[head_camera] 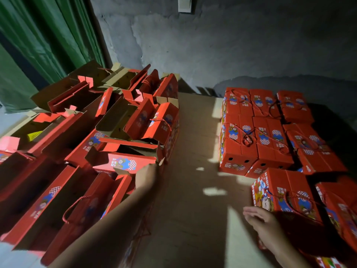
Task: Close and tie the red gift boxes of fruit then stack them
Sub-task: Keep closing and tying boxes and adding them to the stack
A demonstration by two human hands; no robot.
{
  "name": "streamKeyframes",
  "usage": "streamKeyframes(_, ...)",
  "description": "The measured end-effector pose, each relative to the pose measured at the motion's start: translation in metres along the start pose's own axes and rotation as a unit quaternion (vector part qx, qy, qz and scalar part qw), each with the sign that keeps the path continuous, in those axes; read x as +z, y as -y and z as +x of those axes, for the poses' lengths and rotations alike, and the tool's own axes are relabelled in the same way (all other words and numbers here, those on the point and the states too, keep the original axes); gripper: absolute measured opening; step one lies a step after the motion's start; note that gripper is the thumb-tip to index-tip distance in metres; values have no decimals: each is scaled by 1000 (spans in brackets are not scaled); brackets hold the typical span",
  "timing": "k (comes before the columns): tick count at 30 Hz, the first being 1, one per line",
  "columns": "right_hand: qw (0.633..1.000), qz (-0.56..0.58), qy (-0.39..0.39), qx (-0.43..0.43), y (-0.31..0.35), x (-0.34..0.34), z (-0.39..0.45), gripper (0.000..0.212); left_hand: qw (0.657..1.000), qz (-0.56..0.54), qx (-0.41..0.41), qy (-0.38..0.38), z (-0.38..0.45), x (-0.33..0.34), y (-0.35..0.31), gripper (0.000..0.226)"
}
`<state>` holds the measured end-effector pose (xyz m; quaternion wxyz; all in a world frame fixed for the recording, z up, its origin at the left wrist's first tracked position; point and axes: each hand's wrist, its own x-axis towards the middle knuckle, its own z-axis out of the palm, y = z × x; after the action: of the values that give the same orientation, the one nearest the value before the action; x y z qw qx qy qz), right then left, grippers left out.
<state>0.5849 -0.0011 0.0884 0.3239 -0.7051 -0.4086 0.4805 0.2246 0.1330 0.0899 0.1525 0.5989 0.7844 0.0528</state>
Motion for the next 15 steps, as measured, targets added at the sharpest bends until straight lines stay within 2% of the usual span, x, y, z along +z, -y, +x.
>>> streamKeyframes(6, 1000, 6, -11, 25, -7, -10, -6, 16, 989, 82, 115, 45, -23, 15, -44, 25)
streamKeyframes(9, 1000, 16, -15, 18, -5, -11, -9, 18, 975, 119, 184, 36, -40, 26, -67, 18)
streamKeyframes(12, 1000, -3, -19, 25, -2, -12, -11, 16, 959, 138, 247, 20, -61, 40, -86, 22)
streamKeyframes(15, 999, 11, -28, 41, -1, -14, -8, 13, 943, 137, 302, 34, -88, 50, -100, 26)
